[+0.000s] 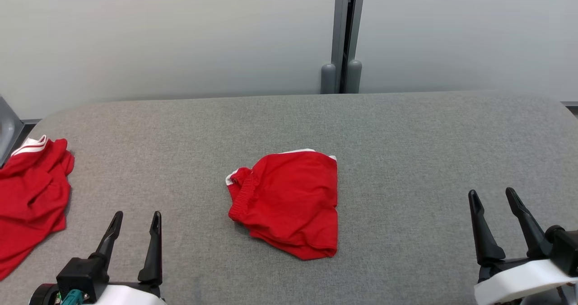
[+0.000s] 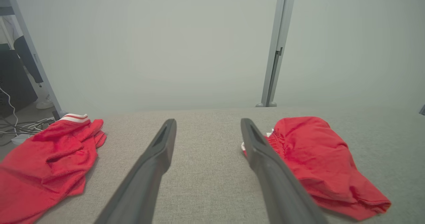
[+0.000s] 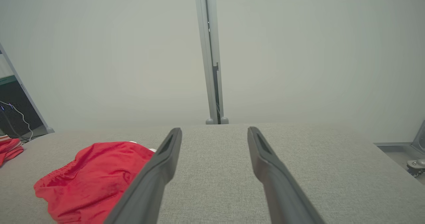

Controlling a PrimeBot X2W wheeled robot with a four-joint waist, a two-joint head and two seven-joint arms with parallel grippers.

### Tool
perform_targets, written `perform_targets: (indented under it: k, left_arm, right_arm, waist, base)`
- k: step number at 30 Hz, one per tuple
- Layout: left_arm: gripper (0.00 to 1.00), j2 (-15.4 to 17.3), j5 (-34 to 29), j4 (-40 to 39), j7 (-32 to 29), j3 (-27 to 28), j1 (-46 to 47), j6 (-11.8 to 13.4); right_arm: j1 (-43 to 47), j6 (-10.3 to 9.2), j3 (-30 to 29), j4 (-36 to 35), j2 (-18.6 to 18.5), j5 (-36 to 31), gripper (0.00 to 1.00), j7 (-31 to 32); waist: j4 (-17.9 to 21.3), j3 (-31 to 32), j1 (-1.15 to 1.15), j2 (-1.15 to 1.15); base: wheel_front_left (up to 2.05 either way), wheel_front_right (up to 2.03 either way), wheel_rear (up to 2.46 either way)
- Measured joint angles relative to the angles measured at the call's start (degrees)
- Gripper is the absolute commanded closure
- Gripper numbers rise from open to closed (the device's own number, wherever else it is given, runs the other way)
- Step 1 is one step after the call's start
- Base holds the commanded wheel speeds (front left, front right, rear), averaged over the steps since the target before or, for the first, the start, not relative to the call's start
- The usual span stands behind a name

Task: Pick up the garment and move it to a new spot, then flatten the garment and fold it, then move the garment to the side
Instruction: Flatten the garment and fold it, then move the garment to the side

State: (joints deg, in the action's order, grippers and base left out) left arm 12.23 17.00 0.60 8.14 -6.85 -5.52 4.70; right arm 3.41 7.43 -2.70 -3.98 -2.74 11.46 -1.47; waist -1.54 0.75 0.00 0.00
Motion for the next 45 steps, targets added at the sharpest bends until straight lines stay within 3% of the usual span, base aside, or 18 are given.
perform_targets:
  k: [33,45]
  left_arm:
    - [0.00,1.30,1.80,-1.22,-1.34,-0.41,-1.04,0.65]
    - [0.00,1.46,1.79,-1.92,-1.21,-1.94,3.00,-0.20]
  right_arm:
    - [1.76,0.00,0.46,-0.12,0.00,0.77,0.00,0.42]
    - [-2.02,0.00,0.63,4.74,-0.02,1.21,0.00,-0.36]
  waist:
    - [-0.73,0.74,0.00,0.00]
    - [-4.17,-1.74,0.00,0.00]
  base:
    - [0.00,0.00,0.00]
    - [0.00,0.00,0.00]
